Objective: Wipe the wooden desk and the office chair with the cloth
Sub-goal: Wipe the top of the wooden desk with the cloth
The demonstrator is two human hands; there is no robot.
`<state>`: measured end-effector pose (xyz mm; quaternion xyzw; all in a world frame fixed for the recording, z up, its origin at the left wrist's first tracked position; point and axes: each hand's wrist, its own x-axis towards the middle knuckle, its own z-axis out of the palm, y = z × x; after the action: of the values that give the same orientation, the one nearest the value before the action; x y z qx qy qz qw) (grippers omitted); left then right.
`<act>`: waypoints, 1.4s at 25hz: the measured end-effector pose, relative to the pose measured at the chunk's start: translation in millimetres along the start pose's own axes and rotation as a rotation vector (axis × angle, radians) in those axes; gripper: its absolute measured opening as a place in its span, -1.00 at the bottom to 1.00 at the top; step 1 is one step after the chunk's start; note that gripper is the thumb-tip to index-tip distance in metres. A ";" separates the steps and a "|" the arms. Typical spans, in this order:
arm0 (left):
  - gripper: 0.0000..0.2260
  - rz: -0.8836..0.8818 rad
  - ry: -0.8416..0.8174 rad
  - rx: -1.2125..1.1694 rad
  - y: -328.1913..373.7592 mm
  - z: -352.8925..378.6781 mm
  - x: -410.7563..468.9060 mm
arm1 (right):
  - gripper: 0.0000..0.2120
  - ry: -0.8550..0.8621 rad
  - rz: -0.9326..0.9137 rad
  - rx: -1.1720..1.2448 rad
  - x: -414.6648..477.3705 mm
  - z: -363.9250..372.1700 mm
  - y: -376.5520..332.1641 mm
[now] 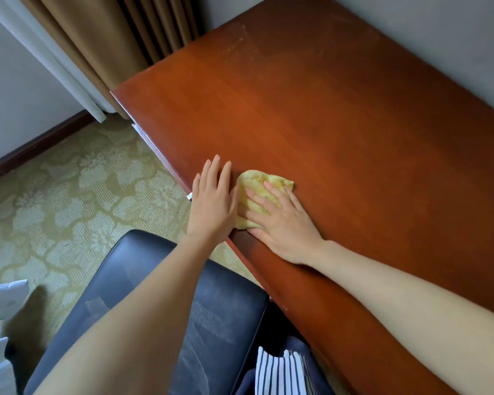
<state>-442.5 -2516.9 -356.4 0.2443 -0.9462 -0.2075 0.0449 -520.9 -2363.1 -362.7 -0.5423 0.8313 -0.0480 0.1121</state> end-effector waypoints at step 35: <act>-0.52 0.252 -0.457 0.241 190.8 4.0 -75.7 | -0.53 -0.122 1.081 0.347 -274.6 -19.8 111.1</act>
<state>-461.6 -2327.4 -279.7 0.0756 -0.9725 -0.1359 -0.1734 -518.4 -2068.3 -329.0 -0.0156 0.9625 -0.0884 0.2561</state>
